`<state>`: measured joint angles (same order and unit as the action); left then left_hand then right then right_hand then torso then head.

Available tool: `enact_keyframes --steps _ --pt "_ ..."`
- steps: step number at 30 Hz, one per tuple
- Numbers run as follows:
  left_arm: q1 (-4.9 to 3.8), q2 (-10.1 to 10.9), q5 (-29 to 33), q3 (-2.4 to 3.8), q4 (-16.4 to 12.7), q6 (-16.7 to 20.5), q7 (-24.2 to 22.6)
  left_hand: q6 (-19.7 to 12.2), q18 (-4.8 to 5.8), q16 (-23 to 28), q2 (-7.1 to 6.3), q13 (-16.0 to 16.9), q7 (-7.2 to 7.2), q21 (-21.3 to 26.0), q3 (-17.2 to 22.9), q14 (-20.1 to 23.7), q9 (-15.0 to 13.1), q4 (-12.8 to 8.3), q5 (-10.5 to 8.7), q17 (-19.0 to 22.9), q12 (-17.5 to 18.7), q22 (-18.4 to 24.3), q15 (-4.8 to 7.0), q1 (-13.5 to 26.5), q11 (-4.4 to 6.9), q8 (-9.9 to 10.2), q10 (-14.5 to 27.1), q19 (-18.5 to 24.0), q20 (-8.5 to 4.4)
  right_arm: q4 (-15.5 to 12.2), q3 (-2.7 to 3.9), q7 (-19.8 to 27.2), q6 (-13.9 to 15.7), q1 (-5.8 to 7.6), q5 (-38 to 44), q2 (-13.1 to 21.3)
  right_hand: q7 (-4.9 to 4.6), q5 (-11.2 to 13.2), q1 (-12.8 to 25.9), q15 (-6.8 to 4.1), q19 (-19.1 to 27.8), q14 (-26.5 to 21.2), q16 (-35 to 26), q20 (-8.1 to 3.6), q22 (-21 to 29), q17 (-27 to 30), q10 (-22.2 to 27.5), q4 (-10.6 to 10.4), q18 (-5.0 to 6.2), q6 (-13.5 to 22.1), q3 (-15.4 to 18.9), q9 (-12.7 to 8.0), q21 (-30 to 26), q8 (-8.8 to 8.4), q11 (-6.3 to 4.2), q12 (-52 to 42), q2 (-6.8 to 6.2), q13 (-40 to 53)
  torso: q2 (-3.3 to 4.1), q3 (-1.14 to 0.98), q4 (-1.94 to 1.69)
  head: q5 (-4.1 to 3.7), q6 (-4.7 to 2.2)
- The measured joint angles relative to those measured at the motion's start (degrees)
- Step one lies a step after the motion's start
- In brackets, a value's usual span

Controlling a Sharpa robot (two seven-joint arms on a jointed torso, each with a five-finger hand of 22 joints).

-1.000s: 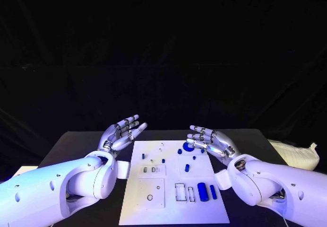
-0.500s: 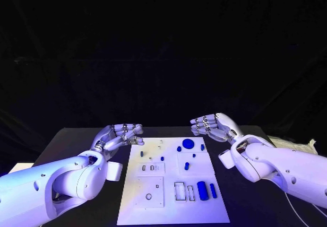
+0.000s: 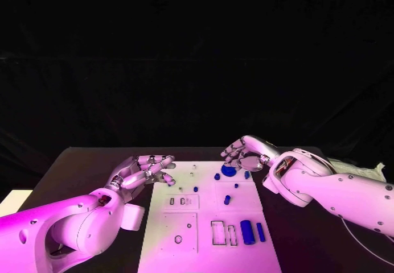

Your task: Assemble the parts on the task board

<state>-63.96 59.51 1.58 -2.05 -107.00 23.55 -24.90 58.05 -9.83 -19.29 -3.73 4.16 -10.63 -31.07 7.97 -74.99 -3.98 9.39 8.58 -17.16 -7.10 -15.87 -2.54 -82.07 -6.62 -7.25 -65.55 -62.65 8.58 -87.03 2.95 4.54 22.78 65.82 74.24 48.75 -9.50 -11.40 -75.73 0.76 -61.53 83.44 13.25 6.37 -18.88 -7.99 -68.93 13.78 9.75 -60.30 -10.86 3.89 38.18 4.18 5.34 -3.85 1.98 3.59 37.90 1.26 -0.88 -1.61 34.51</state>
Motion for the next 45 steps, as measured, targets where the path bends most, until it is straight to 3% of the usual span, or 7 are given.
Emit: enact_keyframes --steps 7,11,16,25,29,31,45 --pt "-0.56 0.08 0.64 0.03 -1.61 -0.37 0.39 0.00 0.00 0.00 -0.14 0.00 0.00 -0.24 0.00 0.00 0.00 0.00 0.00 -0.58 0.27 -0.21 0.00 0.14 0.00 0.33 0.00 0.00 0.00 0.74 0.09 -5.80 -3.90 1.34 11.27 -1.10 0.24 0.24 1.13 -0.36 -1.79 0.40 1.30 -0.47 -4.95 -2.41 -0.20 -0.75 -0.01 -0.24 -2.35 0.00 7.85 -0.23 -0.20 0.00 -1.13 0.00 1.88 0.26 -0.55 -0.49 -0.38" --pt "-0.95 0.09 0.84 0.07 -2.02 -0.49 0.50 0.00 0.01 0.00 -0.37 0.00 0.00 -0.50 0.00 0.01 0.00 0.00 0.00 -0.75 0.49 -0.29 -0.01 0.37 0.00 0.33 0.00 0.00 0.00 0.88 0.14 -8.04 -6.10 1.83 15.65 -1.66 0.35 0.56 2.06 -0.36 -6.02 0.40 1.52 -0.42 -18.42 -3.99 0.33 -1.74 -0.18 -0.12 -4.41 -0.01 19.26 -0.23 -0.35 0.00 -2.06 0.00 2.79 0.33 -0.82 -0.71 -0.52" --pt "-1.17 0.29 1.01 0.08 -2.59 -0.60 0.60 0.00 0.00 0.00 -0.35 0.00 0.00 -0.59 0.00 0.01 0.00 0.00 0.00 -0.80 0.66 -0.30 -0.01 0.35 -0.01 0.33 0.01 0.00 0.00 0.85 0.14 -9.80 -8.88 1.98 19.72 -2.20 0.55 1.02 2.04 -0.36 -9.50 0.39 1.74 -0.29 -29.32 -5.05 0.87 -2.84 -2.03 0.08 -5.73 -0.01 27.47 -0.23 -0.41 0.00 -2.99 -0.01 3.61 0.41 -1.11 -0.96 -0.59" --pt "-1.59 0.43 1.15 0.10 -3.03 -0.76 0.73 0.00 0.01 -0.20 -0.35 0.00 0.00 -0.59 0.00 0.01 -0.01 0.00 0.00 -0.94 0.66 -0.35 -0.01 0.35 -0.21 0.33 -0.20 0.00 0.00 1.51 0.12 -11.15 -11.88 2.06 23.73 -3.46 0.75 1.54 1.95 -0.36 -10.22 0.39 1.97 -0.01 -35.39 -6.43 1.57 -4.23 -2.27 0.29 -7.21 -0.01 32.34 -0.23 -0.31 0.23 -4.00 -0.01 4.75 0.44 -1.31 -1.06 -0.76" --pt "-1.68 0.41 1.18 0.12 -3.05 -0.83 0.77 0.00 0.00 -0.20 -0.35 0.01 0.00 -0.59 0.00 0.01 -0.01 0.00 0.00 -1.12 0.66 -0.43 -0.01 0.35 -0.22 0.33 -0.20 0.21 -0.20 2.12 0.12 -11.49 -12.67 2.07 24.85 -4.13 1.47 1.54 1.91 -0.96 -10.81 0.58 29.23 -0.86 -38.51 -21.99 1.94 -5.91 -3.16 0.44 -8.03 -0.01 34.89 -0.23 -1.13 0.23 -4.94 -0.01 5.10 0.48 -1.41 -1.11 -0.78" --pt "-1.68 0.35 1.19 0.12 -3.05 -0.85 0.78 0.00 0.00 -0.20 -0.35 0.00 0.00 -0.59 0.00 0.01 -0.01 0.00 0.00 -1.13 0.66 -0.43 -0.01 0.35 -0.22 0.33 -0.20 0.21 -0.20 2.43 0.13 -11.71 -12.98 2.07 25.45 -4.52 1.46 1.54 1.81 -0.96 -10.81 0.58 35.14 -0.86 -39.42 -26.73 1.85 -6.61 -3.16 0.44 -8.29 -0.01 35.67 -0.23 -1.04 0.23 -5.04 -0.01 5.26 0.52 -1.45 -1.11 -0.82" --pt "-1.71 0.34 1.25 0.11 -3.13 -0.98 0.93 0.00 0.01 -0.20 -0.35 0.01 0.00 -0.58 0.00 0.01 0.00 0.00 0.00 -1.18 0.66 -0.43 -0.01 0.35 -0.22 0.55 -0.19 0.22 -0.20 2.70 0.13 -13.60 -13.57 2.12 28.85 -5.18 1.45 1.54 1.54 -0.96 -10.81 0.58 40.24 -0.85 -40.60 -30.72 1.86 -8.10 -3.15 0.43 -9.00 -0.02 36.42 -0.23 -1.04 0.22 -5.76 -0.01 6.29 0.79 -1.76 -1.44 -1.06"
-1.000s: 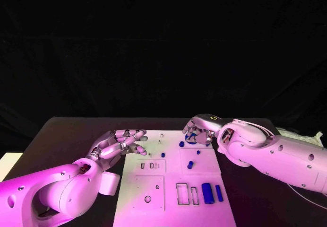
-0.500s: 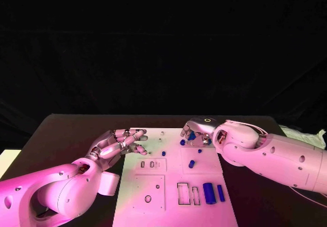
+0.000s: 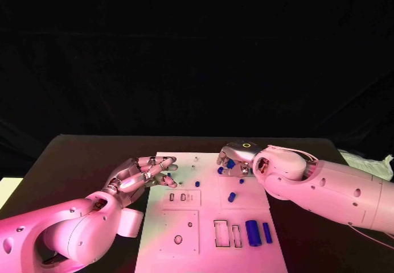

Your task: Assemble the parts on the task board

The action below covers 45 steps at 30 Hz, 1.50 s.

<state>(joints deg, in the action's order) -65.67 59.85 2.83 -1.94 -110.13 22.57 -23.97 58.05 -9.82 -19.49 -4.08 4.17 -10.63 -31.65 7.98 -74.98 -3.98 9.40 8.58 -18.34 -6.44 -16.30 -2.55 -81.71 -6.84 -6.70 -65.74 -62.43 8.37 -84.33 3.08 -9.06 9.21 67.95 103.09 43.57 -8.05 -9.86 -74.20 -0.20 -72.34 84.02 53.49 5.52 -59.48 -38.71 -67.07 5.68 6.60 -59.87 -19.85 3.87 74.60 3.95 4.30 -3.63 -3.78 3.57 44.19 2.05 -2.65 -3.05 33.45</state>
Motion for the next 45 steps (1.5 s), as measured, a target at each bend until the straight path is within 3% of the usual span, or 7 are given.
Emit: enact_keyframes --steps 24,26,29,33,35,38,45 --pt "-0.01 -0.03 0.03 0.00 -0.08 -0.13 0.35 0.00 0.00 0.00 0.00 0.00 0.00 0.00 0.00 0.00 0.03 0.00 0.00 -0.09 0.00 -0.05 0.00 0.00 0.00 0.10 0.01 0.00 0.00 2.52 0.01 -0.55 -1.76 0.04 1.05 -1.71 0.83 0.22 0.00 0.00 -0.84 0.00 5.86 0.03 -3.37 -5.25 -1.16 -2.39 0.01 -1.70 -1.27 0.20 2.31 0.00 -0.32 0.00 0.00 0.06 1.24 0.18 -0.16 -0.05 -0.18" --pt "-0.01 -0.02 0.03 0.00 -0.09 -0.14 0.39 0.00 0.00 0.00 0.00 0.00 0.00 0.00 0.00 0.00 0.03 0.00 0.00 -0.11 0.00 -0.05 0.00 0.00 0.00 0.10 0.01 0.00 0.00 2.54 0.03 -0.48 -1.75 0.05 1.05 -1.86 0.92 0.22 0.00 0.00 -1.25 0.00 6.56 0.03 -3.93 -5.92 -1.74 -2.92 -0.89 -2.11 -1.35 0.21 2.63 -0.03 -0.30 0.00 0.00 0.08 1.29 0.20 -0.19 -0.05 -0.14" --pt "-0.01 -0.01 0.03 0.00 -0.10 -0.14 0.43 0.00 0.01 0.00 0.00 0.00 0.00 -0.46 0.00 0.00 0.03 0.00 0.00 -0.62 0.49 -0.28 0.00 0.00 0.00 0.23 0.01 0.22 0.22 2.54 0.04 -0.26 -1.56 0.06 1.06 -1.93 1.10 0.25 -0.01 -0.44 -2.56 0.00 8.47 -0.05 -5.79 -8.04 -2.92 -3.42 -0.90 -3.23 -1.65 0.31 3.85 0.26 -0.57 0.00 0.00 0.19 1.34 0.21 -0.23 -0.05 -0.10" --pt "-0.02 -0.01 0.03 0.00 -0.10 -0.14 0.50 0.00 0.01 0.01 0.00 0.00 0.00 -0.46 0.00 0.00 0.03 0.00 0.00 -0.76 0.49 -0.34 0.00 0.00 0.00 0.41 0.01 0.21 0.22 2.36 0.03 0.26 -0.89 0.03 1.06 -1.88 1.33 0.47 -0.25 -0.56 -3.81 -0.11 10.57 -0.29 -8.14 -10.24 -4.31 -3.98 -0.92 -4.56 -1.90 0.56 5.18 0.77 -1.03 0.00 0.25 0.26 1.42 0.24 -0.25 -0.05 -0.09" --pt "-0.02 0.00 0.03 0.00 -0.10 -0.14 0.54 0.00 0.01 0.01 0.00 0.00 0.00 -0.46 0.00 0.00 0.03 0.00 0.00 -0.89 0.49 -0.39 0.00 0.00 0.00 0.41 0.01 0.21 0.22 2.11 0.00 0.56 -0.30 0.00 1.06 -1.75 1.56 0.59 -0.69 -0.85 -3.94 0.00 11.32 -0.42 -8.76 -10.75 -4.93 -4.54 -1.77 -4.90 -2.17 0.63 5.49 0.78 -1.05 0.00 0.57 0.26 1.48 0.25 -0.29 -0.05 -0.13" --pt "-0.02 0.00 0.03 0.00 -0.10 -0.15 0.61 0.00 0.01 0.01 0.00 0.00 0.00 -0.46 0.00 0.00 0.03 0.00 0.00 -1.03 0.49 -0.45 0.00 0.00 0.00 0.41 0.01 0.21 0.22 1.62 0.00 0.92 0.82 -0.01 1.00 -1.52 1.53 2.32 -1.40 -0.85 -4.01 0.00 11.83 -0.49 -9.37 -11.23 -5.53 -5.06 -1.77 -5.48 -2.69 0.63 5.85 0.76 -1.22 0.00 0.91 0.26 1.53 0.25 -0.37 -0.08 -0.23" --pt "-0.02 0.00 0.03 0.00 -0.02 -0.15 0.74 0.21 0.02 0.01 0.00 0.00 -0.21 -0.75 -0.16 0.00 0.03 -0.16 -0.34 -1.44 0.80 -0.61 0.00 0.00 0.00 0.68 0.01 0.62 0.21 0.57 0.27 0.89 4.06 -0.01 0.48 -1.33 1.40 3.31 -1.44 -0.85 -4.73 0.00 13.21 -0.80 -10.63 -12.31 -6.75 -6.60 -1.77 -5.75 -2.93 0.62 6.52 0.68 -1.43 0.00 1.17 0.40 1.65 0.28 -0.48 -0.09 -0.47"
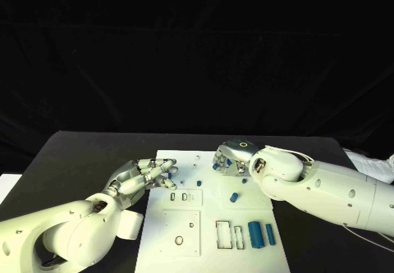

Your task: Assemble the parts on the task board

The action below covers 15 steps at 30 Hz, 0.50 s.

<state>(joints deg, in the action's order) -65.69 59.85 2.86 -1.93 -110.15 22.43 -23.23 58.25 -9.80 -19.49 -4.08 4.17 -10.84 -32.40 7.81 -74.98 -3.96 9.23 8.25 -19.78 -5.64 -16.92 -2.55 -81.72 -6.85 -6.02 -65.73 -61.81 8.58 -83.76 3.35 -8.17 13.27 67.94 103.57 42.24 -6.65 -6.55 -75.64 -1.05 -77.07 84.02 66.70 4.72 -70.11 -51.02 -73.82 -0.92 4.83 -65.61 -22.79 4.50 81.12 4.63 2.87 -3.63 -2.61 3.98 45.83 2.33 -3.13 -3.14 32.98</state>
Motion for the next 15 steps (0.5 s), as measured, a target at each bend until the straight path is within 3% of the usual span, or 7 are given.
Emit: enact_keyframes --steps 15 --pt "0.00 -0.35 0.01 0.00 0.37 -0.08 0.11 0.00 0.01 0.00 0.23 0.00 0.00 0.00 0.00 0.64 0.00 0.00 0.00 -0.51 0.34 -0.12 -0.22 0.23 0.00 0.30 0.00 0.41 0.00 3.30 0.37 -2.55 4.37 0.64 -2.56 -4.37 0.01 0.67 0.47 0.00 -0.20 0.00 0.49 0.20 -0.58 -0.55 0.00 -0.70 -0.01 0.01 0.08 0.00 0.31 0.04 0.00 0.00 0.45 -0.01 0.29 0.15 -0.25 -0.23 -0.39"
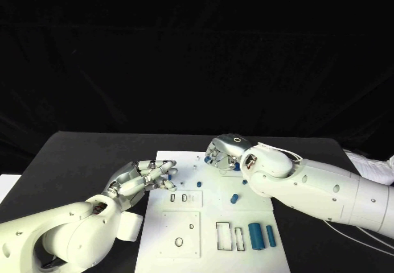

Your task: Assemble the parts on the task board

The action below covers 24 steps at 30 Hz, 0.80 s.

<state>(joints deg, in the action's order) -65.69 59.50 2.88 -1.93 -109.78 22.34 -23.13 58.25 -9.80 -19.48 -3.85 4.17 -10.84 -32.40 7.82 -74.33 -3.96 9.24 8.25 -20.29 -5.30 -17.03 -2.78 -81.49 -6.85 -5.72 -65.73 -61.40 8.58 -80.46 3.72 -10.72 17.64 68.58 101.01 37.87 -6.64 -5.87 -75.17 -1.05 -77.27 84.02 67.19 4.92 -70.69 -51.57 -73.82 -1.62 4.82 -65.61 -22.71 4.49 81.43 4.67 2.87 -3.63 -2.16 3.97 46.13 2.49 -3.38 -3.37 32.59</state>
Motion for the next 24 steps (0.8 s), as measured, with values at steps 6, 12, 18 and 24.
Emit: enact_keyframes --steps 6,12,18,24 --pt "0.00 -0.02 0.00 0.00 0.01 -0.04 0.01 0.00 0.00 0.00 0.00 0.00 0.00 0.00 0.00 0.12 0.00 0.00 0.00 -0.07 0.00 0.00 -0.12 0.00 0.00 0.00 0.00 0.20 0.20 1.59 0.00 -1.05 0.72 0.19 0.01 -1.53 0.01 0.04 0.00 0.00 0.00 0.00 0.19 0.00 -0.13 -0.27 0.00 -0.37 0.00 0.01 0.09 0.00 0.00 -0.05 0.00 0.00 -0.01 0.00 0.12 0.03 -0.10 -0.08 0.00" --pt "0.00 -0.03 0.01 0.00 0.02 -0.08 0.04 0.00 0.00 0.00 0.00 0.00 0.00 0.00 0.00 0.19 0.00 0.00 0.00 -0.09 0.00 0.01 -0.19 0.00 0.00 0.00 0.00 0.20 0.20 2.68 0.00 -1.85 1.26 0.22 0.19 -2.83 0.02 0.26 0.00 0.00 0.00 0.00 0.43 0.00 -0.29 -0.40 0.01 -0.68 0.00 0.01 -0.22 0.00 0.00 -0.18 0.01 0.00 -0.02 -0.01 0.21 0.04 -0.14 0.02 -0.01" --pt "0.00 -0.05 0.01 0.00 0.02 -0.10 0.06 0.00 -0.01 0.00 0.00 0.05 0.00 0.00 0.00 0.20 0.00 0.00 0.00 -0.08 0.00 0.01 -0.19 0.00 0.00 0.00 0.00 0.20 0.20 3.39 0.00 -2.55 1.46 0.31 0.67 -3.91 -0.14 0.27 0.32 0.01 0.01 0.00 0.71 0.00 -0.36 -0.55 0.00 -0.85 0.00 -0.15 -0.06 0.00 0.23 -0.39 0.01 0.00 -0.34 -0.01 0.23 0.05 -0.23 0.12 -0.01" --pt "0.00 -0.08 0.01 0.00 0.01 -0.12 0.09 0.00 0.00 0.00 0.00 0.04 0.00 0.00 0.00 0.19 -0.01 0.00 0.00 -0.08 0.00 0.01 -0.19 0.00 0.00 0.00 0.00 0.20 0.20 4.38 0.01 -3.06 1.19 0.37 1.06 -5.03 -0.20 0.38 0.31 0.01 0.00 0.00 0.71 0.00 -0.36 -0.55 0.00 -1.00 0.00 -0.21 0.10 0.00 0.23 -0.56 0.01 0.00 -0.34 -0.01 0.26 0.07 -0.24 0.22 0.05"
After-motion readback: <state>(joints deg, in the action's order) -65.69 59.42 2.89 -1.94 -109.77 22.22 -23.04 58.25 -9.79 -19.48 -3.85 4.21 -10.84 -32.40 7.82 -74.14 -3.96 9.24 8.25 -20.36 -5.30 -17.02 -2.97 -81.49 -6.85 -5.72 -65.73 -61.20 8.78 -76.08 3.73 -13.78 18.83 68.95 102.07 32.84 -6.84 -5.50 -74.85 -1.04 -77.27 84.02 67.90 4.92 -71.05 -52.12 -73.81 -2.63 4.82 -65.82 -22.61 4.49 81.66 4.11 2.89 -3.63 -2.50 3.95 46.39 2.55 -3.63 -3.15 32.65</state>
